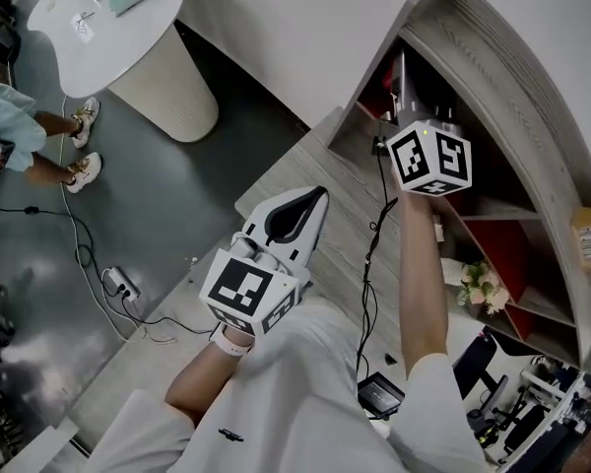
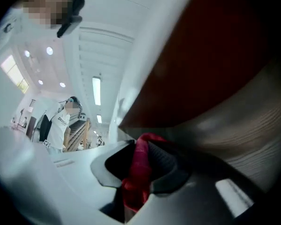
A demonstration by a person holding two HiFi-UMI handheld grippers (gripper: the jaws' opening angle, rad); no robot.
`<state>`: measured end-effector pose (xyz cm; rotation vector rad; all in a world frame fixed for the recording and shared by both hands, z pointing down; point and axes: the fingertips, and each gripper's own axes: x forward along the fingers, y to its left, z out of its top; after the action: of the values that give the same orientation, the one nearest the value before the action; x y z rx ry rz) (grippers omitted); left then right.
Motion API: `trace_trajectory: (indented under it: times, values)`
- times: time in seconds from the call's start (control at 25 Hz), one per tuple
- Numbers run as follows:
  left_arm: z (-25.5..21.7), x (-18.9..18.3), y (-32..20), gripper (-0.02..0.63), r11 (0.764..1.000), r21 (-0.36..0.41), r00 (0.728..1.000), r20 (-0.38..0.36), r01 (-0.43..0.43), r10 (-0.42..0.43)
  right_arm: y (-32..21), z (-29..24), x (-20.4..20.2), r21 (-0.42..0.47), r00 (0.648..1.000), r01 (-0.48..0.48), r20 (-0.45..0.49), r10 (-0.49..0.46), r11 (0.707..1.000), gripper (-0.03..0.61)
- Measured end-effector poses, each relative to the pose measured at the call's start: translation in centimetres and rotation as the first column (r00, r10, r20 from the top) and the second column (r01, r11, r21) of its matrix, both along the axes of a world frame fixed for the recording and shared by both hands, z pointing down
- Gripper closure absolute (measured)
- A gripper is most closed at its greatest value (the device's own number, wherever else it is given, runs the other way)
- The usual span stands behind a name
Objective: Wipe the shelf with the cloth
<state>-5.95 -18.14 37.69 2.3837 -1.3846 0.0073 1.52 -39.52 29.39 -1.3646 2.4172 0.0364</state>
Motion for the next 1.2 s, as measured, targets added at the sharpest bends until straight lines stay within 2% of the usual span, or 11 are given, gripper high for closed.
trace_trajectory:
  times: [0.08, 0.16, 0.28, 0.48, 0.64, 0.76, 0.92, 1.08, 1.2]
  values:
    - [0.1, 0.0, 0.0, 0.607, 1.0, -0.003, 1.0, 0.003, -0.002, 0.002, 2.0, -1.2, -1.2, 0.074, 0.999, -0.014, -0.036, 0.017, 0.997, 0.486]
    - [0.2, 0.0, 0.0, 0.607, 1.0, -0.004, 1.0, 0.007, -0.004, 0.004, 2.2, -1.6, -1.6, 0.112, 0.996, -0.029, -0.076, 0.038, 0.993, 0.486]
    - [0.2, 0.2, 0.2, 0.607, 1.0, -0.003, 1.0, 0.015, -0.006, 0.006, 0.4, -1.3, -0.5, 0.114, 0.992, -0.054, -0.108, 0.066, 0.992, 0.486]
    - [0.3, 0.8, 0.5, 0.607, 1.0, -0.004, 0.999, 0.045, -0.018, 0.018, -3.1, -0.8, 1.1, 0.124, 0.955, -0.175, -0.219, 0.199, 0.977, 0.486]
    - [0.4, 1.3, 0.6, 0.607, 1.0, -0.01, 0.997, 0.066, -0.024, 0.025, -3.8, -1.2, 1.8, 0.145, 0.941, -0.229, -0.219, 0.257, 0.963, 0.486]
    - [0.1, 1.0, 0.5, 0.607, 1.0, -0.004, 0.997, 0.079, -0.018, 0.018, -4.5, -0.8, 2.7, 0.151, 0.917, -0.289, -0.24, 0.318, 0.945, 0.486]
    - [-0.1, 1.0, 0.8, 0.607, 1.0, -0.001, 0.996, 0.084, -0.014, 0.014, -4.3, -0.4, 5.2, 0.161, 0.849, -0.407, -0.295, 0.437, 0.899, 0.482]
    - [-0.6, 1.9, 1.0, 0.607, 0.999, 0.009, 0.997, 0.073, -0.031, 0.031, -2.5, 0.7, 9.6, 0.081, 0.789, -0.558, -0.254, 0.559, 0.826, 0.483]
    - [-1.1, 2.6, 1.3, 0.607, 0.998, 0.022, 0.996, 0.068, -0.054, 0.052, -0.7, 1.6, 12.7, 0.049, 0.746, -0.634, -0.227, 0.626, 0.772, 0.483]
